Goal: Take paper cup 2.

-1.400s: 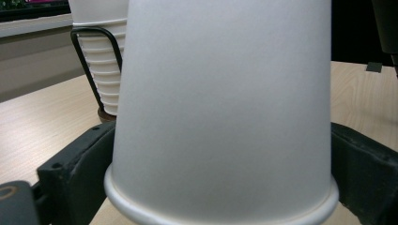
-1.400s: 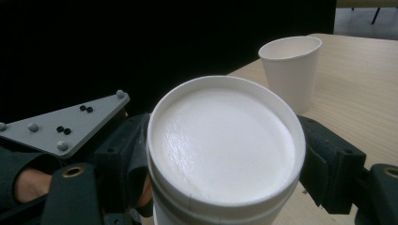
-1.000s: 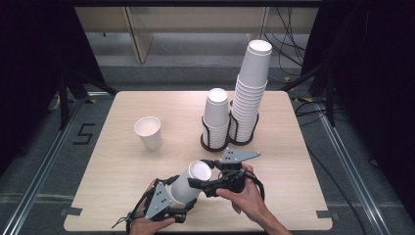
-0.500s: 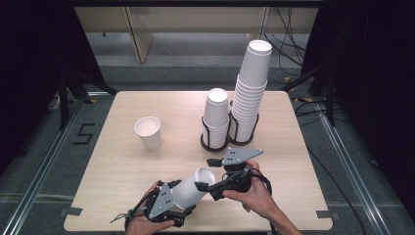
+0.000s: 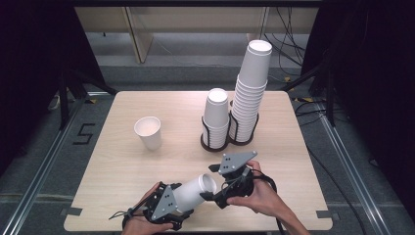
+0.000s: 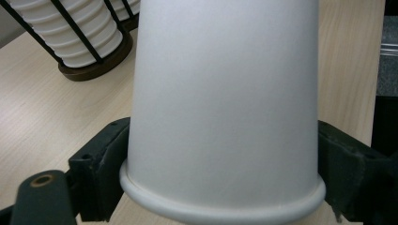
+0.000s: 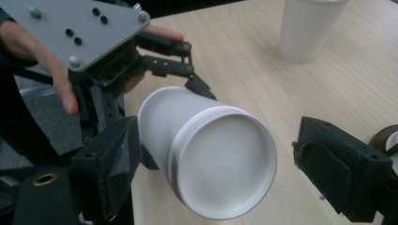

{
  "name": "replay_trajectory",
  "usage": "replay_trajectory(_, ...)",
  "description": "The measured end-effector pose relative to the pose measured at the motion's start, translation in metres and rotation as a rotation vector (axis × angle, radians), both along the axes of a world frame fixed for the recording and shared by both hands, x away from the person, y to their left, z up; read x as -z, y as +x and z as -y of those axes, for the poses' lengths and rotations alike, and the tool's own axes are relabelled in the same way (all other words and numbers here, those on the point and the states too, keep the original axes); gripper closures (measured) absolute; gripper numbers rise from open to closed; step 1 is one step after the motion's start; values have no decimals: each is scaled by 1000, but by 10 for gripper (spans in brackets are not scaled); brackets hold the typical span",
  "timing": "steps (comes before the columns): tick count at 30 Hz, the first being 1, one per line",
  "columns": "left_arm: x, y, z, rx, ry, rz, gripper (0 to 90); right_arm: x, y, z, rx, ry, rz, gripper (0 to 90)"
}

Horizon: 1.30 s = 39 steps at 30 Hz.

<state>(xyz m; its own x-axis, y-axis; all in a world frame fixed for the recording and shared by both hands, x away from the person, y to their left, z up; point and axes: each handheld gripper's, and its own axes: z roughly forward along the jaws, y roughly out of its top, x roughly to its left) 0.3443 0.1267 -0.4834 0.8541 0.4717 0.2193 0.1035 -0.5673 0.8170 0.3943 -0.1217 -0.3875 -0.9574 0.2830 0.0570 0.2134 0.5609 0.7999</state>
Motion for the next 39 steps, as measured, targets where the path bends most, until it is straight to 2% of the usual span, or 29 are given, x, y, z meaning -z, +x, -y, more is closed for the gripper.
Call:
replay_trajectory(2, 0, 0, 0, 10, 23, 10, 145, 1, 0, -1, -22, -21, 14, 159)
replay_trajectory(4, 1, -1, 2, 10, 9, 10, 145, 3, 0, -3, -32, -38, 13, 159)
replay_trajectory(6, 0, -2, 2, 17, 20, 20, 145, 5, 0, -4, -47, -63, 8, 159)
replay_trajectory(7, -1, -2, 2, 27, 39, 26, 145, 7, 0, -5, -51, -68, 3, 160)
replay_trajectory(8, 0, -3, 3, 27, 19, 23, 145, 8, 0, -6, -62, -82, 7, 160)
replay_trajectory(9, -1, -3, 3, 36, 30, 35, 145, 9, 0, -7, -69, -93, -2, 160)
replay_trajectory(13, -1, -4, 4, 58, 30, 40, 145, 15, 2, -10, -105, -127, -20, 170)
replay_trajectory(17, -1, -5, 4, 78, 29, 37, 143, 21, 5, -11, -137, -122, -62, 204)
replay_trajectory(20, -1, -4, 4, 83, 37, 36, 139, 24, 9, -10, -148, -100, -104, 232)
replay_trajectory(21, 0, -4, 4, 84, 27, 37, 136, 24, 11, -8, -152, -93, -103, 237)
replay_trajectory(23, 0, -4, 3, 89, 7, 43, 123, 25, 12, -6, -155, -79, -138, 242)
replay_trajectory(28, -1, -3, 0, 95, -86, 47, 107, 24, 18, 2, -160, -30, -156, 243)
replay_trajectory(29, -2, -2, -1, 105, -82, 51, 104, 23, 18, 3, -160, -18, -160, 243)
replay_trajectory(30, -1, -2, -1, 107, -107, 60, 102, 23, 19, 4, -164, -15, -161, 243)
replay_trajectory(31, -1, -3, -2, 109, -113, 62, 101, 22, 20, 5, -164, -10, -151, 243)
replay_trajectory(32, -2, -3, -3, 111, -117, 66, 101, 22, 20, 5, -168, -7, -168, 243)
replay_trajectory(35, -2, -3, -4, 114, -99, 79, 130, 25, 21, 7, -170, -10, -176, 241)
replay_trajectory(37, -3, -3, -4, 112, -96, 57, 147, 26, 22, 7, -164, -12, -167, 233)
replay_trajectory(38, -3, -2, -4, 113, -101, 56, 153, 25, 21, 6, -161, -28, -174, 226)
replay_trajectory(39, -3, -2, -3, 110, -98, 54, 158, 25, 20, 5, -160, -51, -153, 219)
